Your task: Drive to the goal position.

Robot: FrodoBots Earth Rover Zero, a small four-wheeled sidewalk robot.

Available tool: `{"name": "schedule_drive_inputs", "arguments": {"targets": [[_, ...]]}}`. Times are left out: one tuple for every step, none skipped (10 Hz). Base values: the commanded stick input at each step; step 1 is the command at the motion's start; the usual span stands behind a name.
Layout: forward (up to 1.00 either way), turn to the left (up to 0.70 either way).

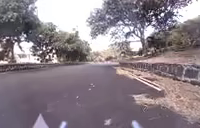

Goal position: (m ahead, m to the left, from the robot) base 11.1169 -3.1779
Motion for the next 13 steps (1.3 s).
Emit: {"name": "schedule_drive_inputs", "arguments": {"targets": [[0.70, 0.00], [0.70, 0.00], [0.70, 0.00], [0.70, 0.00], [0.70, 0.00], [0.70, 0.00], [0.70, 0.00], [0.70, 0.00], [0.70, 0.00], [0.70, 0.00], [0.70, 0.00], [0.70, -0.11], [0.70, -0.28]]}}
